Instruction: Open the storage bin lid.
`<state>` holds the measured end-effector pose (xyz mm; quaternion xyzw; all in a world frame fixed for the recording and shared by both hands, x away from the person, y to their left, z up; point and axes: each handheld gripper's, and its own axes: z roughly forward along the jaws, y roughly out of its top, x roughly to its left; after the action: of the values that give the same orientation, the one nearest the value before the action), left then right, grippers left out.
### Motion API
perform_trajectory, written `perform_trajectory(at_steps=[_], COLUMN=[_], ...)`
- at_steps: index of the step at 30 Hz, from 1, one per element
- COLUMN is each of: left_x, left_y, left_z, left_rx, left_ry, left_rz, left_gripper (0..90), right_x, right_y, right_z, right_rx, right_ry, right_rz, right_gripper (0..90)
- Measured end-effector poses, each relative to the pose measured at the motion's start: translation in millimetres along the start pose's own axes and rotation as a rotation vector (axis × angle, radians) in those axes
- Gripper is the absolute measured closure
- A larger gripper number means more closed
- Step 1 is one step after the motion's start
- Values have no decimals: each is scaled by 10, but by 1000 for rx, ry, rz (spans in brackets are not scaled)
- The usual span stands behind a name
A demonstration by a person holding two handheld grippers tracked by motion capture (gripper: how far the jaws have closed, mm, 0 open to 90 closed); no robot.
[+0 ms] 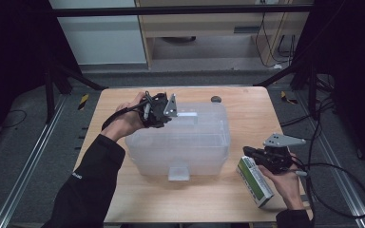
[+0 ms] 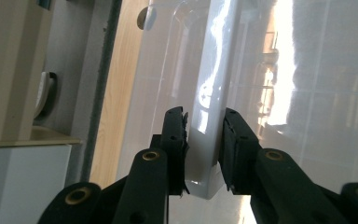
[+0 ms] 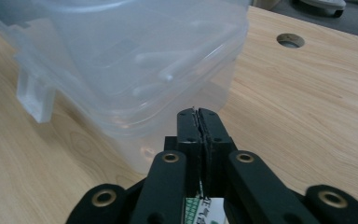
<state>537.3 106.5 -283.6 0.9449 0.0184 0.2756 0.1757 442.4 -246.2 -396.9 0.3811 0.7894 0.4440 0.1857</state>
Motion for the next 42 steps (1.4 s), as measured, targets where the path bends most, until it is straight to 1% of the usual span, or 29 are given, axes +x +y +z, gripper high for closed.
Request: perform_trajectory(at_steps=[2, 5, 7, 8, 10, 16, 17, 21, 22, 23, 24, 28, 29, 30, 34, 35, 36, 39, 42], left_x=[11, 30, 43, 49, 55, 92, 104, 142, 151, 161, 170, 210, 221, 232, 261, 265, 280, 307, 327], left_y=[-1, -1, -7, -11, -11, -1, 0, 9, 12, 14, 15, 10, 8, 8, 30, 30, 32, 41, 44], left_z=[0, -2, -3, -4, -5, -11, -11, -16, -16, -17, -17, -17, -16, -16, -17, -16, -16, -14, -11], left_rx=[-1, -5, -10, -14, -16, -12, -14, -12, -11, -10, -11, -18, -21, -22, -11, -11, -10, -6, -6], left_ry=[-5, 0, -2, -4, -7, -7, -9, -4, -6, -3, -4, 0, -2, -1, 8, 8, 12, 15, 15], left_rz=[-4, -7, -11, -20, -20, -18, -24, -23, -32, -24, -31, -37, -46, -45, -46, -54, -49, -57, -64], left_gripper=[724, 723, 721, 720, 720, 718, 718, 715, 714, 714, 714, 710, 709, 708, 707, 706, 705, 703, 701], right_x=[20, 50, 75, 84, 94, 121, 126, 151, 152, 157, 156, 163, 165, 166, 172, 174, 176, 180, 188], right_y=[11, 28, 43, 46, 50, 53, 56, 59, 58, 57, 55, 50, 49, 48, 44, 43, 41, 36, 42], right_z=[5, 9, 14, 15, 23, 53, 62, 96, 104, 107, 114, 136, 140, 146, 169, 177, 184, 213, 248], right_rx=[3, 5, 2, 1, -7, -6, -9, -7, -4, -1, 0, 6, 8, 8, 10, 12, 12, 12, 9], right_ry=[10, 29, 40, 46, 59, 71, 70, 76, 78, 79, 79, 78, 77, 79, 82, 82, 79, 82, 93], right_rz=[-4, -1, -8, -6, -2, -1, -11, -17, -17, -12, -16, -19, -16, -14, -17, -19, -20, -17, -18], right_gripper=[900, 900, 900, 900, 900, 900, 900, 900, 900, 900, 900, 900, 900, 900, 900, 900, 900, 900, 900])
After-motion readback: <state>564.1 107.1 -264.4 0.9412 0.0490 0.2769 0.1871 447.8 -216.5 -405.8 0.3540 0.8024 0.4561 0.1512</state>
